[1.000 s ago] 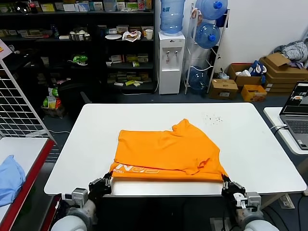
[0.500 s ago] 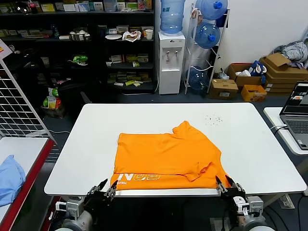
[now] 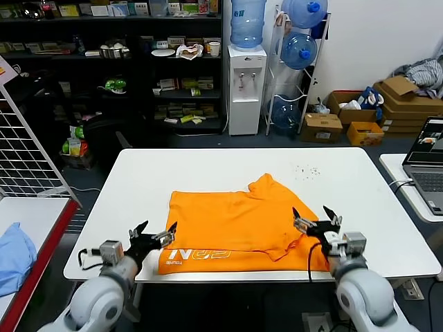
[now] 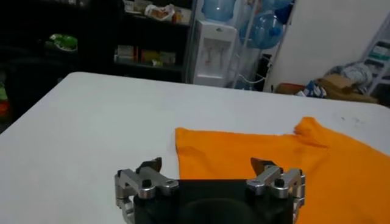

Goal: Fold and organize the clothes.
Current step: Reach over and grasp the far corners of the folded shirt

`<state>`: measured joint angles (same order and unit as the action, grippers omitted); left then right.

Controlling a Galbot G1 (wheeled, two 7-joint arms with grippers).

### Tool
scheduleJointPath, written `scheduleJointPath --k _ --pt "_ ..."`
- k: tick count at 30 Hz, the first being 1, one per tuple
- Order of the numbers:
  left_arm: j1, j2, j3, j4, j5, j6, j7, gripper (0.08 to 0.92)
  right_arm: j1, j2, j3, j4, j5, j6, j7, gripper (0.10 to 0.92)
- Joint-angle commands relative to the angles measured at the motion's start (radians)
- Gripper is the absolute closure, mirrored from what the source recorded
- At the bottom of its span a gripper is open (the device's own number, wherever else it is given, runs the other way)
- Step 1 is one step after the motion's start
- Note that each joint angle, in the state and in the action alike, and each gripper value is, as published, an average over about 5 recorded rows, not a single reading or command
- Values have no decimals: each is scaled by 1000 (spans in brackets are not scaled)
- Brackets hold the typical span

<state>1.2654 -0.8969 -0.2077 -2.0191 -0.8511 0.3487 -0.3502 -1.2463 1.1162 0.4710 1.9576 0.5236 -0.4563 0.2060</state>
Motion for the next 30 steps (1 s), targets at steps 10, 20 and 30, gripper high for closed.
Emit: scheduleJointPath --k 10,20,30 --pt "-671 -187 273 749 -38 13 140 79 669 141 -258 -697 -15 -131 -21 104" --pt "-674 -195 315 792 -37 21 148 79 687 173 -265 -826 -42 -138 -72 104" --pt "-663 -195 332 760 -40 32 129 79 684 189 -261 -856 -72 -119 -116 104"
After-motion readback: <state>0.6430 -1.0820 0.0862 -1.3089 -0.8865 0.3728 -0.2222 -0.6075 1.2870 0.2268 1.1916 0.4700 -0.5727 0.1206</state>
